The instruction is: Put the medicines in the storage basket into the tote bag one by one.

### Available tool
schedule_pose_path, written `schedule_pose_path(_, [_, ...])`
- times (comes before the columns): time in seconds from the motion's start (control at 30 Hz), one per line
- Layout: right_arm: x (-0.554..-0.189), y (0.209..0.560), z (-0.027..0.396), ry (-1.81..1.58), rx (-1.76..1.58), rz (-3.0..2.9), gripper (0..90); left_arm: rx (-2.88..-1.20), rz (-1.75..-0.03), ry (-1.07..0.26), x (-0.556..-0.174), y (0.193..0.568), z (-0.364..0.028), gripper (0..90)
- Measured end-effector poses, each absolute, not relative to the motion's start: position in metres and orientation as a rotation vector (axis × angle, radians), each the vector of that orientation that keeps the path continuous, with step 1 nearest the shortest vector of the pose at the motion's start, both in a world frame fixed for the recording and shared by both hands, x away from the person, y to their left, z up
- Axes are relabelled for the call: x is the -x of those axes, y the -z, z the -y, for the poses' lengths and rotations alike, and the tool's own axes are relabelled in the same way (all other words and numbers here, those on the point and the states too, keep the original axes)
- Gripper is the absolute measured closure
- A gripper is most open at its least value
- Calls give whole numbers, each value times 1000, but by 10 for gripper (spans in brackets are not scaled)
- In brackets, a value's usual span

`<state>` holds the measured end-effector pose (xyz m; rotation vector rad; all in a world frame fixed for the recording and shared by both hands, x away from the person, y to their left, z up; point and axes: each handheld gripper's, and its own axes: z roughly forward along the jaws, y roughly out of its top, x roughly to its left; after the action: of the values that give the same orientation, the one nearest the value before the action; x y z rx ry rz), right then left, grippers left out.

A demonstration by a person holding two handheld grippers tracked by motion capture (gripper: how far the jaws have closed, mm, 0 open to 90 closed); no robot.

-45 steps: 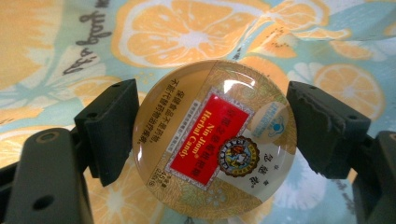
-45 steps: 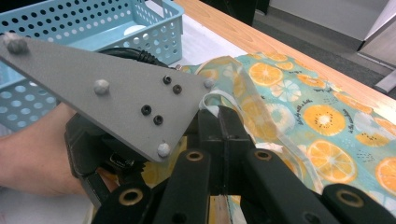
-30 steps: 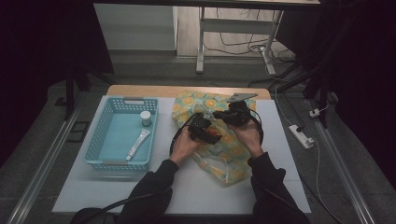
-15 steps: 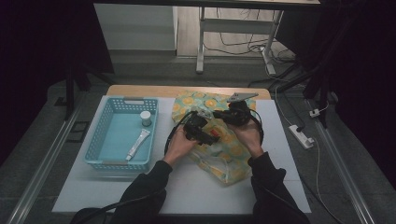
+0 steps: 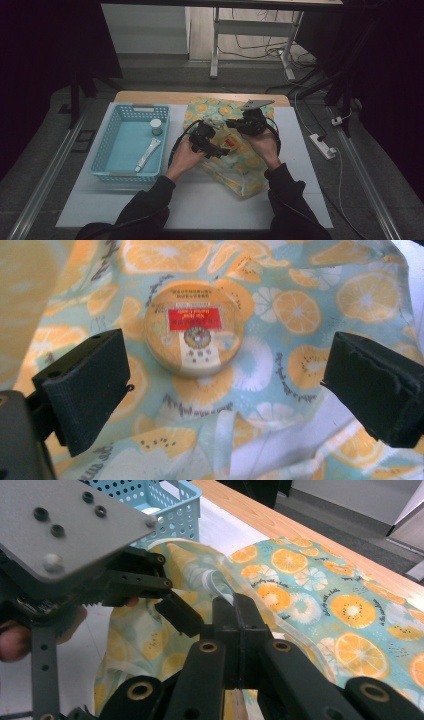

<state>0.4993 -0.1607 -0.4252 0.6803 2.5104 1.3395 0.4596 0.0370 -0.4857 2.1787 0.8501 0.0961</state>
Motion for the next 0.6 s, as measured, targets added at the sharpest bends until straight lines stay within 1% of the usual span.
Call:
schedule_pose_path(0.33, [-496,425,155,-1340,-660,-2526,900,-2185,-864,-77,-444,481,-51,40])
schedule_pose_path(0.6, [-495,426,153,-1335,-651,-2534,900,-2152,-838,-75,-428,470,-63,36])
